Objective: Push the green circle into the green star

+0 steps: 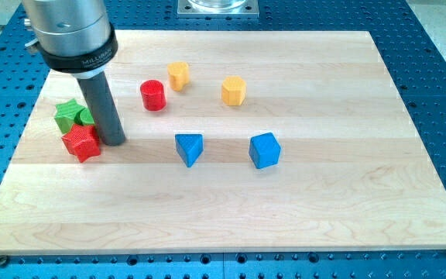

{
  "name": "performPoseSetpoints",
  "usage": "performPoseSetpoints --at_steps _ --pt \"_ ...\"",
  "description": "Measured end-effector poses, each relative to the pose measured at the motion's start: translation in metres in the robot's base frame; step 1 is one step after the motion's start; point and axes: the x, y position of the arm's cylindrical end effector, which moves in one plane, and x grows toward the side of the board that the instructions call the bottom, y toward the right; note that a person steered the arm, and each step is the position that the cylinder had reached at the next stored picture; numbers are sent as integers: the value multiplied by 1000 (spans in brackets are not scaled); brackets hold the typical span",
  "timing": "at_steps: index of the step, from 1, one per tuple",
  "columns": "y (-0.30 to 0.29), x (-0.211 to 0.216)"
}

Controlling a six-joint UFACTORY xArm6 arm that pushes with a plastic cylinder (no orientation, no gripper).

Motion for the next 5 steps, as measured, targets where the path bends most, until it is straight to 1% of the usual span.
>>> performPoseSetpoints --at_steps 1,4,5 --pt "25 6" --pt "-3 -19" --pt "-14 -19"
